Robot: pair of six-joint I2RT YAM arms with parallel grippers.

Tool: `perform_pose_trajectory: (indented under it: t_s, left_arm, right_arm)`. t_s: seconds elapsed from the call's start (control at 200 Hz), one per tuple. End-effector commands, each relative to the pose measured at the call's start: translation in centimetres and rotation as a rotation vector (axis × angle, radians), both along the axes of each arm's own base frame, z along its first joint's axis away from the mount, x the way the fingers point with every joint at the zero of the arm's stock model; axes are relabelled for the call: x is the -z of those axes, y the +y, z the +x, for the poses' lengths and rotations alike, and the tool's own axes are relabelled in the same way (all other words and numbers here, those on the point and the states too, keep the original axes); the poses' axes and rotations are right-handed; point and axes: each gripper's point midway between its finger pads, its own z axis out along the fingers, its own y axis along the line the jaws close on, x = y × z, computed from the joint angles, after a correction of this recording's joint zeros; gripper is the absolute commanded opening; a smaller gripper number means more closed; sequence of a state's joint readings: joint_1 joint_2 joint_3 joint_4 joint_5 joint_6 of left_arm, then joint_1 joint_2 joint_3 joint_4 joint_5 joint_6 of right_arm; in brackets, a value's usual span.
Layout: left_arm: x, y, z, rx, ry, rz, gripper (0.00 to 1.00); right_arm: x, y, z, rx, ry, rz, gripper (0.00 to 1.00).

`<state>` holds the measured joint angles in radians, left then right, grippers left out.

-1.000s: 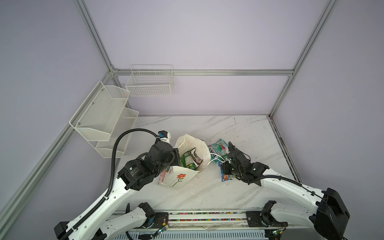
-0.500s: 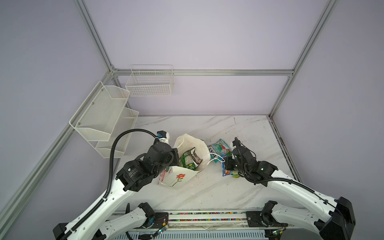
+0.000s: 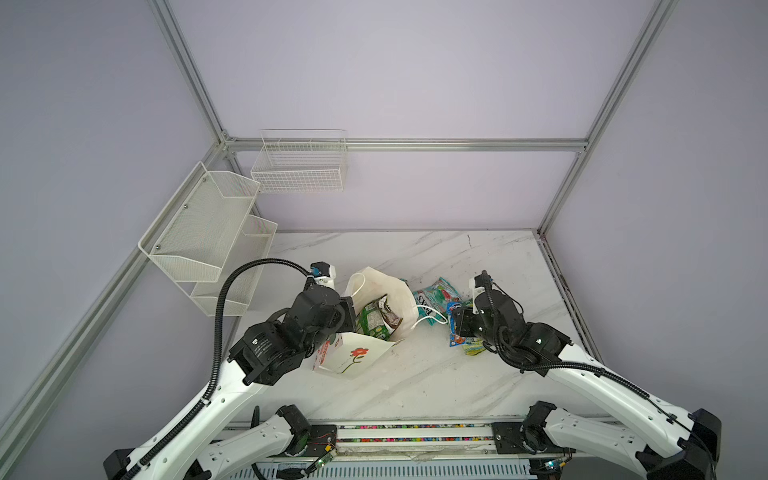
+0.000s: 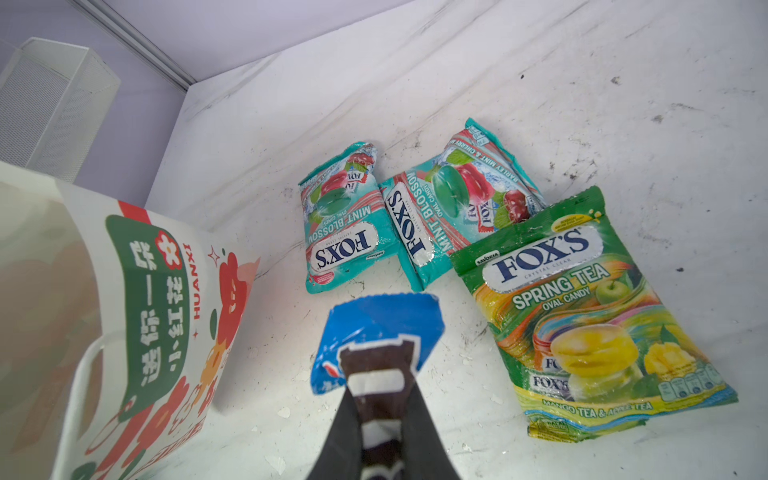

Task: Place the snacks into the paper bag
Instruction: 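Lift the M&M's pack off the table with the right gripper, then carry the M&M's pack toward the paper bag held by the left gripper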

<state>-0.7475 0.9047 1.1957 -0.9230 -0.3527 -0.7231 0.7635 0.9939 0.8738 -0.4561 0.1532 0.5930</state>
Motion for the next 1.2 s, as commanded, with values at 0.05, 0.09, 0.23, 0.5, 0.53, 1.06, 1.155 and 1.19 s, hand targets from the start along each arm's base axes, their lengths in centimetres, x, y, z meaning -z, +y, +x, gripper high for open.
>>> perform_pose_trajectory:
  t_s: [0.05, 0.09, 0.23, 0.5, 0.53, 1.06, 1.155, 1.19]
  left_arm:
    - [-2.0, 0.3, 0.5, -0.037, -0.085, -0.066, 0.00]
    - [-2.0, 0.3, 0.5, -0.037, -0.087, -0.068, 0.00]
    - [-2.0, 0.4, 0.4, -0.039, -0.087, -0.066, 0.00]
    - [-2.0, 0.6, 0.3, -0.042, -0.087, -0.066, 0.00]
    - [-1.9, 0.6, 0.3, -0.043, -0.085, -0.064, 0.00]
    - [-1.9, 0.8, 0.3, -0.048, -0.087, -0.060, 0.00]
    - [-1.9, 0.8, 0.2, -0.048, -0.087, -0.060, 0.00]
    - [-1.9, 0.8, 0.2, -0.048, -0.087, -0.060, 0.00]
  right_arm:
    - [-2.4, -0.8, 0.2, 0.028, -0.055, 0.011, 0.15]
    - [-2.6, -0.8, 0.2, 0.028, -0.060, 0.015, 0.15]
    - [-3.2, -1.0, 0.2, 0.032, -0.075, 0.022, 0.14]
    - [-4.2, -1.1, 0.2, 0.035, -0.098, 0.034, 0.14]
    - [-4.3, -1.2, 0.2, 0.035, -0.103, 0.035, 0.14]
    - [-6.5, -1.7, 0.2, 0.053, -0.155, 0.061, 0.14]
    - [-6.7, -1.6, 0.3, 0.052, -0.160, 0.063, 0.14]
    - [-6.7, -1.6, 0.3, 0.052, -0.161, 0.063, 0.13]
